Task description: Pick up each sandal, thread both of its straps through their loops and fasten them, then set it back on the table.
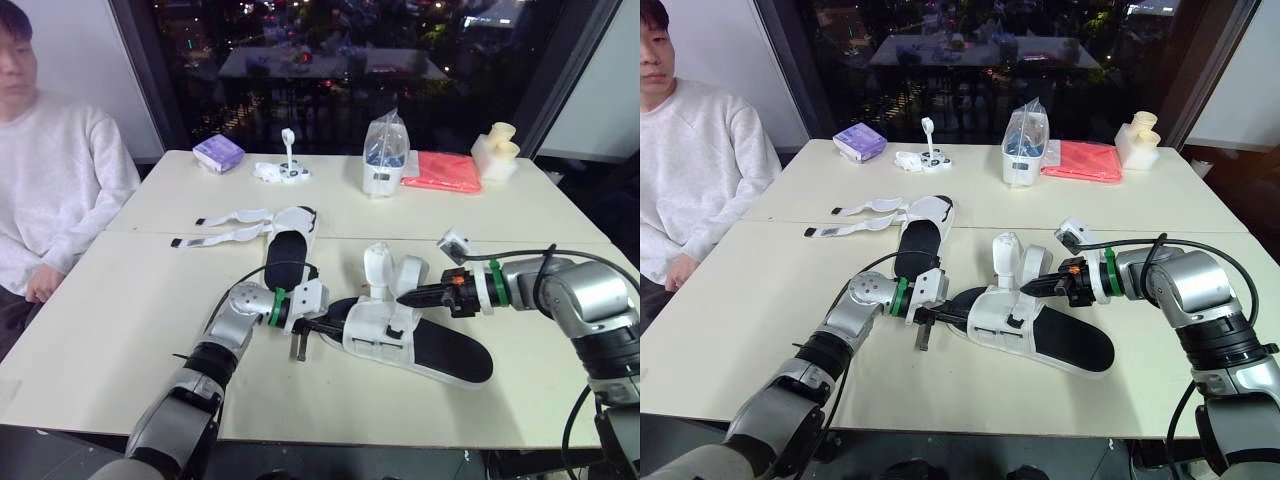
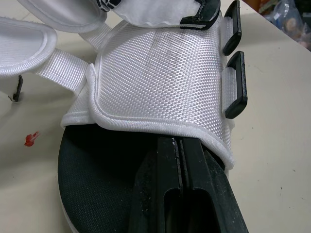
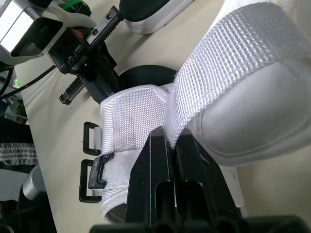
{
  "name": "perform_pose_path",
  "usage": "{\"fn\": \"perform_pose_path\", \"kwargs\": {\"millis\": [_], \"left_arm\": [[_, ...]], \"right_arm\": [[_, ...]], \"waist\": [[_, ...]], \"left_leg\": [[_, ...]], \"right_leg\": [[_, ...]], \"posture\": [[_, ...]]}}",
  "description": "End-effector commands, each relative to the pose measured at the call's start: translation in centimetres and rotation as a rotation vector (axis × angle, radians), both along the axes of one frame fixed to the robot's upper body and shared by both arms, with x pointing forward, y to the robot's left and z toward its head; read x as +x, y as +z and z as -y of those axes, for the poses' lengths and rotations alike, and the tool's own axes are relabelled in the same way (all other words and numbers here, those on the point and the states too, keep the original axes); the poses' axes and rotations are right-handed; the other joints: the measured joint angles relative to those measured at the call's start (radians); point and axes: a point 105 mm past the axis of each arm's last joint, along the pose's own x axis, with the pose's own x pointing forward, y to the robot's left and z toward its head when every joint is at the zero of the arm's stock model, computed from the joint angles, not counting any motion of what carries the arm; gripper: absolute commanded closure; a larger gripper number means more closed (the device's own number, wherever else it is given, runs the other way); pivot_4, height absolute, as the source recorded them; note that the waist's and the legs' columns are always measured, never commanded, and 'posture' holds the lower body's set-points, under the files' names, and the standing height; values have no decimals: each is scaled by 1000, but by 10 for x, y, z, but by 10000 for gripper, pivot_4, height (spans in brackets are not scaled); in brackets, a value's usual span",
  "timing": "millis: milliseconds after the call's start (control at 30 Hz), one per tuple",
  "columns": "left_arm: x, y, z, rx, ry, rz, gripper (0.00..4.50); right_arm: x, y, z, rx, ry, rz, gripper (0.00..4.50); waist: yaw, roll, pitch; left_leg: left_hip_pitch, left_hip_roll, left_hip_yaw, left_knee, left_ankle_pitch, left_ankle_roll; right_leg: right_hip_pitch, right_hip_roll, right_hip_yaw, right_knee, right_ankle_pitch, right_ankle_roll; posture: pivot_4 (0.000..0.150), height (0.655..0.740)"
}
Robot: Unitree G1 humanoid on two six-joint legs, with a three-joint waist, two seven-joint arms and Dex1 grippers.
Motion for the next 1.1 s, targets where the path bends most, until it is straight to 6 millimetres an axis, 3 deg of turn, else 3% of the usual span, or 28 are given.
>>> {"fn": "perform_pose_path", "kwargs": {"millis": [33,767,1100], "left_arm": [[-6,-8,4,17,-19,-24,45000],[-6,-7,4,13,-17,-25,45000],[-7,-9,4,11,-16,-30,45000]], "right_arm": [[-4,16,-4,-16,49,64,44451],[-18,11,-27,12,107,54,44451],[-17,10,-27,11,81,40,44451]], "waist": [[0,0,0],[-3,0,0],[-3,0,0]], "left_leg": [[0,0,0,0,0,0],[0,0,0,0,0,0],[0,0,0,0,0,0]], "right_leg": [[0,0,0,0,0,0],[0,0,0,0,0,0],[-1,0,0,0,0,0]], "posture": [[1500,7400],[1500,7400],[1500,7400]]}}
